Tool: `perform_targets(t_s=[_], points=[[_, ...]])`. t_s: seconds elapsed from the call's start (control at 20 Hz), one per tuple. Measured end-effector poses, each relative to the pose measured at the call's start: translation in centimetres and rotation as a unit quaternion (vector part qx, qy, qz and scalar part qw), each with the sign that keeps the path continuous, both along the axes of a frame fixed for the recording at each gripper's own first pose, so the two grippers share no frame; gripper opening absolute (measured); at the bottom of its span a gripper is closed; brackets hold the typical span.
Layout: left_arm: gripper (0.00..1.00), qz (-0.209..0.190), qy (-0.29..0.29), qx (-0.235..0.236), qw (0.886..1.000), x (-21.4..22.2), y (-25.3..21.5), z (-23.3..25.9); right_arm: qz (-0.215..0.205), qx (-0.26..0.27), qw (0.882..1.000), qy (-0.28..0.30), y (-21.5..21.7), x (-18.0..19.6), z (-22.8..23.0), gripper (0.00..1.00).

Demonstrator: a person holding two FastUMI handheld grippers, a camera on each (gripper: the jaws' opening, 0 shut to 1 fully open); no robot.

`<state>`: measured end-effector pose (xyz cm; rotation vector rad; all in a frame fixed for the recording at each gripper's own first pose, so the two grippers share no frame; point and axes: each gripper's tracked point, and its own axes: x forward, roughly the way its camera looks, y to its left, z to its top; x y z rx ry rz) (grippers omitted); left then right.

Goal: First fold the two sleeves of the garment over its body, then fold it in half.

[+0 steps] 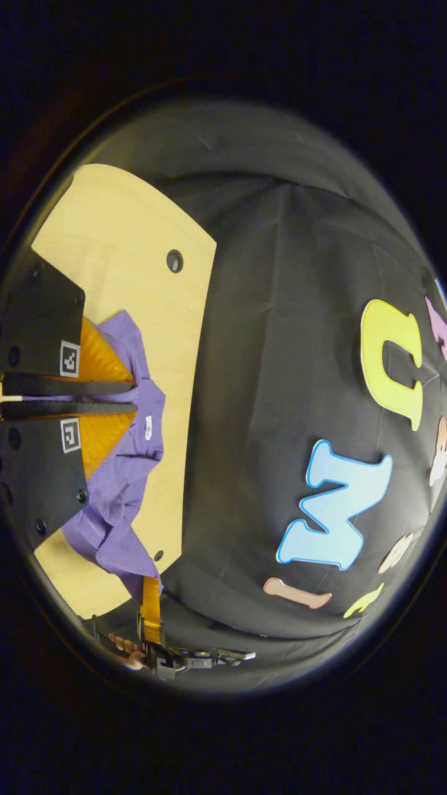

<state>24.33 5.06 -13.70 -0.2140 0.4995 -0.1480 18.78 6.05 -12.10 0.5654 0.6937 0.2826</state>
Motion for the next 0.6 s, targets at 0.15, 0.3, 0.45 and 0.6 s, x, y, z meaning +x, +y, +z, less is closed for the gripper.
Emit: perform_targets(t_s=[0.15,0.3,0.45,0.6], points=[[0.09,0.01,-0.02,0.008,1.0,3.1,0.8,0.0,-0.004,-0.008,1.0,-0.004,0.2,3.0,-0.9,0.04],[0.09,0.02,-0.028,0.022,0.999,6.1,1.3,-0.8,-0.008,-0.013,1.0,-0.005,0.3,5.5,-2.0,0.04],[0.09,0.026,-0.028,0.04,0.998,8.3,1.2,-2.4,-0.018,-0.014,1.0,-0.007,0.4,7.9,-3.4,0.04],[0.09,0.036,-0.024,0.053,0.998,9.9,1.2,-4.4,-0.022,-0.027,0.999,-0.006,0.5,9.5,-4.9,0.04]])
